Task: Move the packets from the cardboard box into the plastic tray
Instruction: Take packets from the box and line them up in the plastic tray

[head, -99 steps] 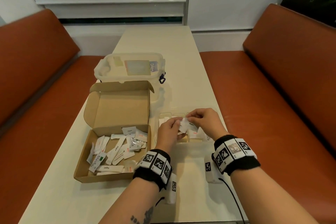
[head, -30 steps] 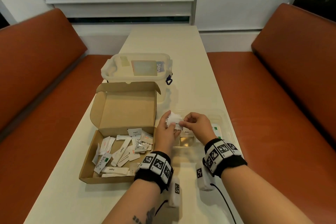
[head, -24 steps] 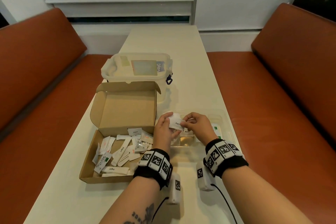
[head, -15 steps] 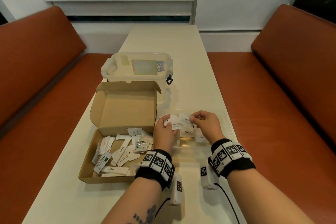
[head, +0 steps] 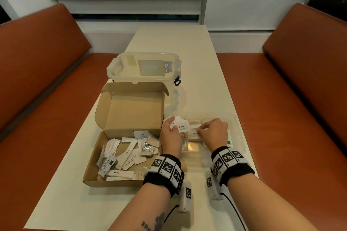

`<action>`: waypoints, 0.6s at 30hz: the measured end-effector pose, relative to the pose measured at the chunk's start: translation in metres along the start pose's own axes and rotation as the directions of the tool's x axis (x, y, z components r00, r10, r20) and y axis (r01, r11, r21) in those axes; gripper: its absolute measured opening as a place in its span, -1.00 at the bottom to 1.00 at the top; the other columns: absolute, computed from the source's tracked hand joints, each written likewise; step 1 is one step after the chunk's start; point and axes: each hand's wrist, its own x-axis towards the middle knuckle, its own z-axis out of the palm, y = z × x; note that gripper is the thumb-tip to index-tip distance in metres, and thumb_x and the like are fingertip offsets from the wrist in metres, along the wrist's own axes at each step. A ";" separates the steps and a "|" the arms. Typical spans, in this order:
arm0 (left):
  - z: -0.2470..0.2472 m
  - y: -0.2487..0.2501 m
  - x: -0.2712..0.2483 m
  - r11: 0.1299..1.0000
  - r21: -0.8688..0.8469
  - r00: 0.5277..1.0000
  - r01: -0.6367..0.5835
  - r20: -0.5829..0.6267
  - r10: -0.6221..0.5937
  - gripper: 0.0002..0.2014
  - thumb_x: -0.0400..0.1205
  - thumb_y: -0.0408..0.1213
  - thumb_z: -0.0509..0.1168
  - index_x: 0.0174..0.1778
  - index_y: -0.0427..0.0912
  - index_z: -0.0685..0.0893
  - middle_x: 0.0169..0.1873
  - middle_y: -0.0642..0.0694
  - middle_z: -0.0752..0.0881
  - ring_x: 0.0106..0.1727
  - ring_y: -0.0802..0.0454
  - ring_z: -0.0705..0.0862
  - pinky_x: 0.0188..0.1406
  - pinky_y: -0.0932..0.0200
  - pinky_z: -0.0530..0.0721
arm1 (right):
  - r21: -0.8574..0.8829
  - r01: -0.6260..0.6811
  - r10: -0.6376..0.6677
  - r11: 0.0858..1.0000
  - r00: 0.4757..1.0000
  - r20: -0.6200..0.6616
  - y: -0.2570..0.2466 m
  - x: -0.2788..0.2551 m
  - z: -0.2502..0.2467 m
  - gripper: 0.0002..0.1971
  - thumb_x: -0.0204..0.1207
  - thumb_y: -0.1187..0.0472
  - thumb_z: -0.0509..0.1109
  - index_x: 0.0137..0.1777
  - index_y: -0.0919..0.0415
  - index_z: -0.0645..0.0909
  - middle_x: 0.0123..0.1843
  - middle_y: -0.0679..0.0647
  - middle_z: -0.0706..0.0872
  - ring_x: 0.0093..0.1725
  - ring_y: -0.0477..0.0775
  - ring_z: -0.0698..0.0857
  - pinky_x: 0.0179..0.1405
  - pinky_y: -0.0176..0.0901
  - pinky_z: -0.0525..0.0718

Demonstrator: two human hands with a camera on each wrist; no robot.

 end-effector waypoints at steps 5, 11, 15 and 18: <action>0.001 0.000 0.000 1.000 0.008 1.000 -0.011 0.002 0.011 -0.68 0.70 -0.46 0.11 0.11 0.08 0.59 0.14 -0.13 0.64 0.18 -0.10 0.66 0.24 -0.12 0.66 | -0.091 0.060 -0.061 0.994 0.998 -0.004 -0.003 -0.003 0.002 -0.89 0.45 0.09 0.47 -0.16 0.11 0.78 -0.12 0.08 0.73 0.14 0.14 0.50 0.02 -0.05 0.58; 0.001 0.000 0.000 0.999 0.030 1.000 -0.013 0.006 0.013 -0.68 0.70 -0.45 0.11 0.11 0.11 0.58 0.03 -0.05 0.65 0.03 -0.02 0.68 0.19 -0.10 0.69 | -0.297 0.204 -0.189 0.933 0.979 0.079 -0.006 -0.003 0.001 -0.85 0.48 0.09 0.41 -0.04 0.14 0.70 0.04 0.09 0.66 0.17 0.15 0.47 0.07 -0.06 0.56; 0.001 -0.001 0.000 0.999 0.039 1.000 -0.011 0.013 0.010 -0.67 0.70 -0.45 0.11 0.17 0.07 0.60 -0.05 0.04 0.65 -0.05 0.06 0.67 0.21 -0.14 0.68 | -0.299 0.260 -0.244 0.918 0.966 0.089 -0.005 -0.004 0.000 -0.83 0.48 0.17 0.39 0.06 0.11 0.64 0.09 0.07 0.62 0.18 0.13 0.45 0.05 -0.09 0.54; 0.001 -0.002 0.000 0.999 0.047 1.000 -0.012 0.011 0.012 -0.66 0.70 -0.46 0.11 0.26 -0.02 0.61 -0.05 0.09 0.62 -0.05 0.14 0.65 0.22 -0.11 0.68 | -0.353 0.312 -0.291 0.882 0.950 0.113 -0.005 -0.004 0.000 -0.79 0.49 0.10 0.40 0.12 0.05 0.65 0.15 0.04 0.59 0.20 0.12 0.44 0.08 -0.10 0.53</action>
